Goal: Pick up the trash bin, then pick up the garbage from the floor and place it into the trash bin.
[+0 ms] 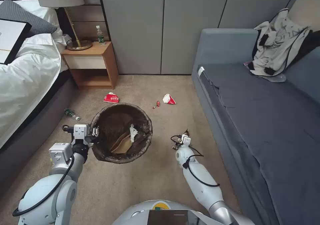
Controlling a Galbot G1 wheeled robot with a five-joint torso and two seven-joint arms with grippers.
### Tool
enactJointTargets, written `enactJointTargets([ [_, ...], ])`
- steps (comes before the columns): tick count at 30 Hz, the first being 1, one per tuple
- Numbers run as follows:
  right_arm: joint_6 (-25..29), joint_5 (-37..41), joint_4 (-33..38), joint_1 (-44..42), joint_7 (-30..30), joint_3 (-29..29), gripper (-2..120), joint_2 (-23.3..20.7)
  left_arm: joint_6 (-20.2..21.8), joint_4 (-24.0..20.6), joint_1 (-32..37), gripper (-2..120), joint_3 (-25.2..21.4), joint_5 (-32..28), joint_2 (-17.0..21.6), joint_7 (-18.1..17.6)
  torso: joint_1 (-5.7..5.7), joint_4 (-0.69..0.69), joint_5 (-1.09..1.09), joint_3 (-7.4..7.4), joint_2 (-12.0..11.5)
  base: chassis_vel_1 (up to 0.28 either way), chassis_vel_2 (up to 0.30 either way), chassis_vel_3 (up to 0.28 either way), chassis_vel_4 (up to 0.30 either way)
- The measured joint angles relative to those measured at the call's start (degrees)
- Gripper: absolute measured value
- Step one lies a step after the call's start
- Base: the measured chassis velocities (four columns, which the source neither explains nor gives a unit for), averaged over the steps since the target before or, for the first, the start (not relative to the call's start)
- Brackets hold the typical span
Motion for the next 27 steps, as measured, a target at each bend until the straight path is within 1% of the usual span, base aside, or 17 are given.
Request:
enactJointTargets([
  [1, 0.0, 0.0, 0.0, 0.0, 0.0, 0.0, 96, 0.0, 0.0, 0.0, 0.0, 4, 0.0, 0.0, 0.0, 0.0, 0.00, 0.00, 0.00, 0.00, 0.0, 0.000, 0.000, 0.000, 0.000],
  [4, 0.0, 0.0, 0.4, -0.1, 0.0, 0.0, 86, 0.0, 0.0, 0.0, -0.1, 4, 0.1, 0.1, 0.0, 0.1, 0.00, 0.00, 0.00, 0.00, 0.0, 0.000, 0.000, 0.000, 0.000],
  [5, 0.0, 0.1, 0.5, -0.2, -0.1, 0.0, 81, 0.0, 0.1, 0.0, -0.1, 4, 0.2, 0.1, 0.0, 0.1, 0.00, 0.00, 0.00, 0.00, 0.0, 0.000, 0.000, 0.000, 0.000],
  [6, 0.0, 0.1, 0.5, -0.2, -0.1, 0.0, 81, 0.0, 0.1, 0.0, -0.1, 4, 0.2, 0.1, 0.0, 0.1, 0.00, 0.00, 0.00, 0.00, 0.0, 0.000, 0.000, 0.000, 0.000],
  [9, 0.0, 0.3, 0.4, 0.0, -0.2, 0.1, 69, 0.1, 0.2, 0.0, -0.5, 4, 0.3, 0.1, 0.2, 0.2, 0.00, 0.00, 0.00, 0.00, 0.0, 0.000, 0.000, 0.000, 0.000],
  [10, 0.2, 0.3, 0.2, 0.1, -0.2, 0.1, 64, 0.2, 0.3, 0.0, -0.7, 4, 0.3, 0.1, 0.4, 0.2, 0.00, 0.00, 0.00, 0.00, 0.0, 0.000, 0.000, 0.000, 0.000],
  [11, 0.2, 0.3, 0.2, 0.1, -0.2, 0.1, 64, 0.2, 0.3, 0.0, -0.7, 4, 0.3, 0.1, 0.4, 0.2, 0.00, 0.00, 0.00, 0.00, 0.0, 0.000, 0.000, 0.000, 0.000],
  [14, 0.5, 0.4, 0.1, 0.0, -0.3, 0.1, 49, 0.1, 0.3, 0.0, -0.8, 4, 0.2, 0.0, 0.4, 0.3, 0.00, 0.00, 0.00, 0.00, 0.0, 0.000, 0.000, 0.000, 0.000],
  [15, 0.5, 0.4, 0.1, 0.0, -0.3, 0.1, 49, 0.1, 0.3, 0.0, -0.8, 4, 0.2, 0.0, 0.4, 0.3, 0.00, 0.00, 0.00, 0.00, 0.0, 0.000, 0.000, 0.000, 0.000],
  [19, 0.6, 0.3, 0.1, -0.2, -0.3, 0.0, 30, 0.0, 0.1, 0.0, -0.7, 4, 0.3, 0.4, 0.1, 0.7, 0.00, 0.00, 0.00, 0.00, 0.0, 0.000, 0.000, 0.000, 0.000],
  [20, 0.6, 0.3, 0.1, -0.2, -0.3, 0.0, 30, 0.0, 0.1, 0.0, -0.7, 4, 0.3, 0.4, 0.1, 0.7, 0.00, 0.00, 0.00, 0.00, 0.0, 0.000, 0.000, 0.000, 0.000],
  [21, 0.7, 0.3, 0.0, -0.2, -0.4, 0.0, 28, 0.0, 0.1, 0.0, -0.7, 4, 0.3, 0.5, 0.1, 0.7, 0.00, 0.00, 0.00, 0.00, 0.0, 0.000, 0.000, 0.000, 0.000],
  [22, 0.7, 0.3, -0.1, -0.1, -0.4, 0.0, 22, 0.0, 0.1, 0.0, -0.8, 4, 0.3, 0.5, 0.1, 0.8, 0.00, 0.00, 0.00, 0.00, 0.0, 0.000, 0.000, 0.000, 0.000],
  [23, 0.7, 0.3, -0.1, -0.1, -0.4, 0.0, 22, 0.0, 0.1, 0.0, -0.8, 4, 0.3, 0.5, 0.1, 0.8, 0.00, 0.00, 0.00, 0.00, 0.0, 0.000, 0.000, 0.000, 0.000],
  [26, 0.8, 0.2, -0.3, -0.1, -0.5, 0.0, 8, 0.1, 0.1, 0.0, -1.0, 4, 0.4, 0.5, 0.2, 0.8, 0.00, 0.00, 0.00, 0.00, 0.0, 0.000, 0.000, 0.000, 0.000],
  [27, 0.9, 0.1, -0.3, -0.1, -0.5, 0.0, 2, 0.1, 0.1, 0.0, -1.1, 4, 0.6, 0.5, 0.2, 0.8, 0.00, 0.00, 0.00, 0.00, 0.0, 0.000, 0.000, 0.000, 0.000],
])
